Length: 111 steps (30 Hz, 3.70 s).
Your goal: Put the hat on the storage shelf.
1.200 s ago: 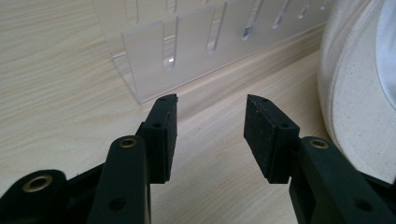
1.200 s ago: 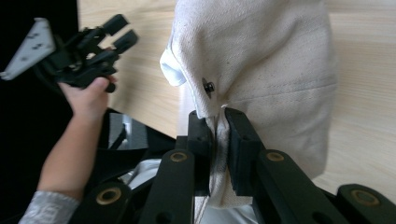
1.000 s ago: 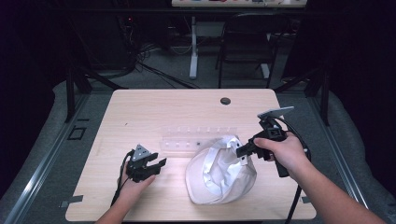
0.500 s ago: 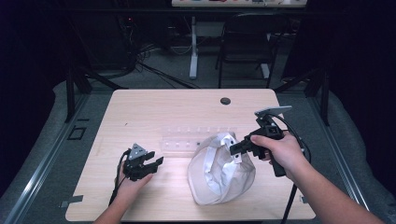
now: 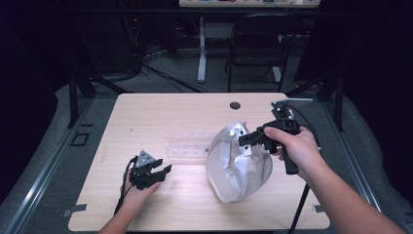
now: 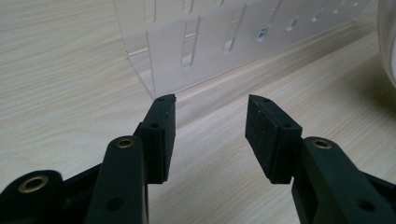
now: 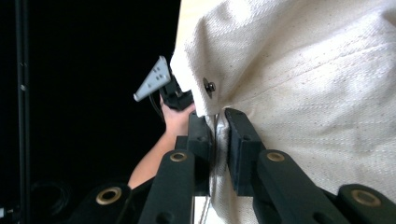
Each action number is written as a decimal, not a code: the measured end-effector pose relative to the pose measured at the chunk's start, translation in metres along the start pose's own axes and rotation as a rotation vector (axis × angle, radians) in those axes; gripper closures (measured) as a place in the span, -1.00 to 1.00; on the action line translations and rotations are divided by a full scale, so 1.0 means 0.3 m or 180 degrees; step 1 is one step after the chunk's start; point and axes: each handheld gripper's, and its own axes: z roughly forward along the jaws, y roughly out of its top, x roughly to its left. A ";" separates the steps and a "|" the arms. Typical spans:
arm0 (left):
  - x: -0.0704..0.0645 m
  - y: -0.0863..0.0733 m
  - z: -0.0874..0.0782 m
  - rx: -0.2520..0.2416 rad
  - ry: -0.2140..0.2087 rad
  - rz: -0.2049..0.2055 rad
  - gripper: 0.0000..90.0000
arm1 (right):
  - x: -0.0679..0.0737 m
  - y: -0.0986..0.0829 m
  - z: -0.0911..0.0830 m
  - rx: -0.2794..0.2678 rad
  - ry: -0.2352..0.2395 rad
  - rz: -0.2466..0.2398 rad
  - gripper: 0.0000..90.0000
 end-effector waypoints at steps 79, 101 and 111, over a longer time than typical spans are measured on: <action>-0.380 0.279 0.069 -0.0542 -0.0410 0.0740 -0.19 | 0.128 0.320 0.062 -0.0841 0.0352 0.0206 0.80; -0.391 0.374 0.117 -0.0358 -0.0137 0.0781 0.60 | 0.123 0.319 0.063 -0.0865 0.0327 0.0211 0.80; -0.327 0.380 0.083 -0.0415 -0.0238 0.0753 0.74 | 0.140 0.316 0.052 -0.0877 0.0340 0.0175 0.80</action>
